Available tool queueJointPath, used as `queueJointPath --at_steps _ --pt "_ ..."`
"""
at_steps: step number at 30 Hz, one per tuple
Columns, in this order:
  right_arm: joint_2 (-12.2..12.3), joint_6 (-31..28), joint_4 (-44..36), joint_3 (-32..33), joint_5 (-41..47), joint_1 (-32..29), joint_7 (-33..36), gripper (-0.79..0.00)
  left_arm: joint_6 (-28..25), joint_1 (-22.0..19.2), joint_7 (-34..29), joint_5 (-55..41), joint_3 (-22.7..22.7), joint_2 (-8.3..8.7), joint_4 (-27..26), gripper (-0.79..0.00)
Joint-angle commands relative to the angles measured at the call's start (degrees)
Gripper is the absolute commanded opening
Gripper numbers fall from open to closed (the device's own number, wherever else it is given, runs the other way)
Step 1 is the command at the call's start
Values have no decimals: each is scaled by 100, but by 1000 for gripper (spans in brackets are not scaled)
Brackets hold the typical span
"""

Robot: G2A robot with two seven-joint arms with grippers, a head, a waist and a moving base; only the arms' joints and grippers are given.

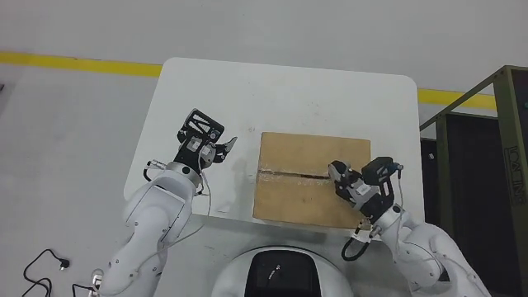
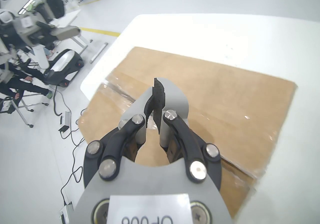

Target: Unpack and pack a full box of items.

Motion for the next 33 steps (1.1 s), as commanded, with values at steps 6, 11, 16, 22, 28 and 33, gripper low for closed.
queueJointPath --at_steps 6,11,16,22,28,33 --pt "-154 -79 355 -1162 -287 936 46 -785 0 0 0 0 0 0 0 0" --pt "-340 -117 1045 -2038 -409 1728 -75 -785 0 0 0 0 0 0 0 0" --pt "-527 -57 1609 -2645 -336 2293 -174 -785 0 0 0 0 0 0 0 0" --pt "-663 150 2171 -2976 -478 2557 -254 -785 0 0 0 0 0 0 0 0" --pt "-644 254 2206 -2761 -429 2369 -320 -785 0 0 0 0 0 0 0 0" --pt "-560 297 2023 -2368 -389 2034 -313 -785 0 0 0 0 0 0 0 0"
